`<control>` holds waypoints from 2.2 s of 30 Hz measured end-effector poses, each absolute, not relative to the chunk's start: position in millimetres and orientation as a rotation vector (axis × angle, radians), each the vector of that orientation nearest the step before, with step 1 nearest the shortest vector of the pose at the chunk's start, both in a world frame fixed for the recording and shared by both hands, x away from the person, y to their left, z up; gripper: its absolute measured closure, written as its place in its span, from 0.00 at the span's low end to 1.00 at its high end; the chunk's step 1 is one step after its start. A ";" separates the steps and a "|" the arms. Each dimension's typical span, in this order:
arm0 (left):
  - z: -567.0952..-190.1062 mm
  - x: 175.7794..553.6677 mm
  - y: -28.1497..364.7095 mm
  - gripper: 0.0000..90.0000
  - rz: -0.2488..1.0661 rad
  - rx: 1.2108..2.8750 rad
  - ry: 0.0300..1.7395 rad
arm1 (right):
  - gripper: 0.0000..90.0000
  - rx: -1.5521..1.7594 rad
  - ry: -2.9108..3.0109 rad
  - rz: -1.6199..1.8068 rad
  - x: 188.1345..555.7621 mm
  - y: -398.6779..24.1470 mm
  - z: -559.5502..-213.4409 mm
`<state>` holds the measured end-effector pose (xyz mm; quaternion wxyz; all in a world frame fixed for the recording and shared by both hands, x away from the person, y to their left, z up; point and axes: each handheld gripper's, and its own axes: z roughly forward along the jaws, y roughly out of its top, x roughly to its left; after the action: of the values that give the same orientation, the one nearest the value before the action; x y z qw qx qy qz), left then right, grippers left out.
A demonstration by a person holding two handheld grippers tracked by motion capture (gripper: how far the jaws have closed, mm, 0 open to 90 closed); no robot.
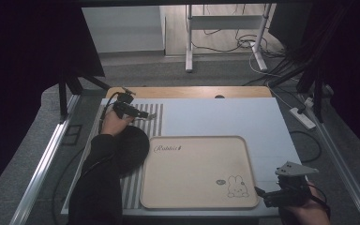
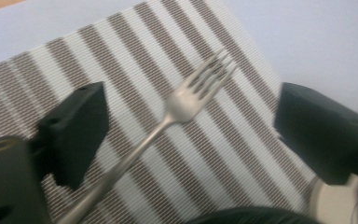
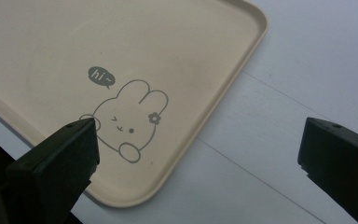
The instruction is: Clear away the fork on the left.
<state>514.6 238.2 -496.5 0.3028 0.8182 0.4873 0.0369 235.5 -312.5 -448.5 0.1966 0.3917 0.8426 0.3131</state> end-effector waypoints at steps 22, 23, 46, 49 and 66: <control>-520.5 523.1 255.1 0.03 0.143 2.323 1.380 | 0.00 1.095 2.364 0.874 235.5 -312.1 -448.7; -521.6 523.3 253.9 0.05 0.158 2.336 1.382 | 0.00 1.095 2.364 0.873 235.5 -312.1 -448.7; -517.0 509.5 246.8 0.91 0.182 2.512 1.056 | 0.00 1.050 2.399 0.839 234.6 -308.5 -450.0; -516.2 508.3 245.8 0.95 0.208 2.549 1.031 | 0.00 1.046 2.401 0.837 234.6 -308.2 -450.2; -500.7 498.8 282.7 0.96 0.378 2.595 1.137 | 0.00 1.055 2.403 0.830 235.4 -307.9 -450.5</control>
<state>498.8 282.7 -500.7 0.1409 0.8988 0.3939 0.1311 235.4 -307.9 -450.5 0.1935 0.3760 0.8565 0.2959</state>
